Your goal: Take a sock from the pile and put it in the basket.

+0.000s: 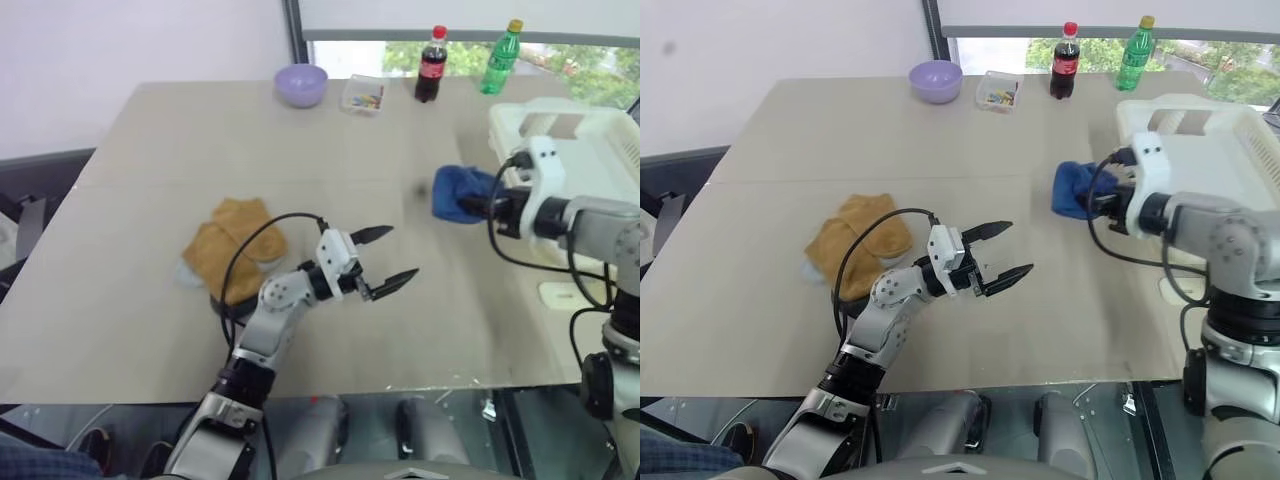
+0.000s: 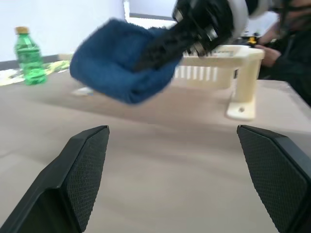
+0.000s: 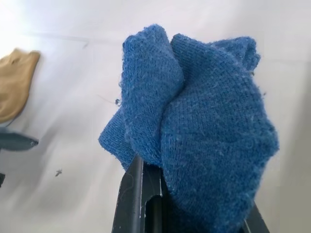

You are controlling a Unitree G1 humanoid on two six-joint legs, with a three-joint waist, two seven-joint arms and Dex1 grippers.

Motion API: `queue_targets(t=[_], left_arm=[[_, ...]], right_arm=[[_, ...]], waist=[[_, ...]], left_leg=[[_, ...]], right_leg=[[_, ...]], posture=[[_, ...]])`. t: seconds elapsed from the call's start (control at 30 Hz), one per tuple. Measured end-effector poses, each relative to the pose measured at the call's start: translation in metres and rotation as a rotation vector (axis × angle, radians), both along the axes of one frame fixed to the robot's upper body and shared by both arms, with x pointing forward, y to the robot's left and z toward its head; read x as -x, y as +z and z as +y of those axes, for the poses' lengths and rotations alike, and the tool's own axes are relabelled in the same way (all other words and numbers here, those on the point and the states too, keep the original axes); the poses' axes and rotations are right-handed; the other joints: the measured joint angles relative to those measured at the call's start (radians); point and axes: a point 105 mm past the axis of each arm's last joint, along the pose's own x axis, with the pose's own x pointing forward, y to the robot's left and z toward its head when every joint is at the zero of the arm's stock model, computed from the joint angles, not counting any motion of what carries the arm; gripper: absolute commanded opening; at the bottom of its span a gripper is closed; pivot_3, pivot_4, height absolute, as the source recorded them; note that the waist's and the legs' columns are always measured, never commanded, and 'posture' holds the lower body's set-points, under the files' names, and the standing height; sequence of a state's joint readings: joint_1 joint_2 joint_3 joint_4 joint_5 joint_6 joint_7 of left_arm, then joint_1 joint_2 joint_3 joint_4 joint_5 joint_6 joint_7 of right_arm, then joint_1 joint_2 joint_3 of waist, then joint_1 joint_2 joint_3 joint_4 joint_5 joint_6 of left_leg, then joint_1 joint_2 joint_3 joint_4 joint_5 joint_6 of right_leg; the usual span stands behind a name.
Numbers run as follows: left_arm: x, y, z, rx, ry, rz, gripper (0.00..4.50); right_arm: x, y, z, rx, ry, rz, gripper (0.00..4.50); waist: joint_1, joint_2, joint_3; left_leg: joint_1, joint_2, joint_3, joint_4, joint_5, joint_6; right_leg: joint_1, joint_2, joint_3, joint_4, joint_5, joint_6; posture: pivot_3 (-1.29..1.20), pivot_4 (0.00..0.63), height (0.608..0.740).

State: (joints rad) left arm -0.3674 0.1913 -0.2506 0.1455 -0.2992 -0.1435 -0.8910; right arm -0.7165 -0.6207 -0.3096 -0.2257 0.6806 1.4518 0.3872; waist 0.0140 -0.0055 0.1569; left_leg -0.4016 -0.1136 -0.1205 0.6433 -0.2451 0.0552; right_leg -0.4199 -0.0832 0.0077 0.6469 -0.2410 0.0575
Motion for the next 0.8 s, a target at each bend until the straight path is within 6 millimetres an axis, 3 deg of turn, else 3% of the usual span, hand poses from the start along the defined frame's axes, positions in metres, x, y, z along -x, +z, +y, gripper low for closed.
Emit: queue_targets(t=[0.17,0.23,0.4,0.5,0.57,0.67,0.7,0.8], left_arm=[[0.000,0.015,-0.010,0.071,-0.044,-0.021,4.50],[0.000,0.020,-0.012,0.090,-0.061,-0.024,4.50],[-0.001,0.026,-0.016,0.114,-0.075,-0.033,4.50],[-0.001,0.029,-0.019,0.121,-0.081,-0.043,4.50],[-0.002,0.028,-0.019,0.118,-0.080,-0.044,4.50],[-0.002,0.028,-0.019,0.113,-0.080,-0.046,4.50],[-0.002,0.027,-0.019,0.112,-0.080,-0.046,4.50],[-0.002,0.025,-0.015,0.105,-0.069,-0.042,4.50]], right_arm=[[-0.012,0.053,-0.052,-0.080,-0.204,-0.147,0.04],[-0.017,0.060,-0.075,-0.133,-0.305,-0.176,0.04],[-0.029,0.045,-0.125,-0.327,-0.541,-0.116,0.04],[-0.035,0.018,-0.140,-0.403,-0.640,-0.018,0.04],[-0.037,-0.005,-0.144,-0.441,-0.681,0.067,1.01],[-0.036,-0.022,-0.149,-0.444,-0.725,0.128,2.35],[-0.036,-0.023,-0.150,-0.443,-0.732,0.128,2.59],[-0.032,-0.013,-0.153,-0.329,-0.720,0.073,2.59]], waist=[[0.002,0.000,0.000],[0.002,0.000,0.000],[-0.001,0.000,0.000],[-0.001,0.000,0.000],[-0.001,0.000,0.000],[-0.001,0.001,0.000],[0.000,0.002,0.000],[-0.001,0.003,0.000]], left_leg=[[0.000,0.000,0.000,0.002,0.000,0.000],[0.000,0.000,0.000,0.003,0.000,0.000],[0.000,-0.001,0.002,0.003,0.000,0.001],[0.001,0.000,0.003,0.004,0.000,0.001],[0.001,-0.001,0.004,0.004,0.000,0.001],[0.001,-0.001,0.005,0.005,0.000,0.001],[0.001,-0.001,0.006,0.005,0.000,0.001],[0.002,-0.001,0.006,0.007,0.000,0.001]], right_leg=[[0.001,0.000,-0.001,0.000,0.000,0.001],[0.002,0.000,-0.001,0.000,0.000,0.001],[0.001,0.000,0.001,0.002,0.001,0.001],[0.001,0.000,0.002,0.004,0.001,0.001],[0.001,0.000,0.004,0.006,0.001,0.001],[0.000,0.000,0.005,0.008,0.001,0.001],[0.000,0.000,0.005,0.008,0.001,0.001],[0.000,0.000,0.005,0.010,0.001,0.001]], posture=[[0.00,0.150,0.740],[0.00,0.150,0.740],[0.00,0.150,0.740],[0.00,0.150,0.740],[0.00,0.150,0.740],[0.00,0.150,0.740],[0.00,0.150,0.740],[0.00,0.150,0.740]])
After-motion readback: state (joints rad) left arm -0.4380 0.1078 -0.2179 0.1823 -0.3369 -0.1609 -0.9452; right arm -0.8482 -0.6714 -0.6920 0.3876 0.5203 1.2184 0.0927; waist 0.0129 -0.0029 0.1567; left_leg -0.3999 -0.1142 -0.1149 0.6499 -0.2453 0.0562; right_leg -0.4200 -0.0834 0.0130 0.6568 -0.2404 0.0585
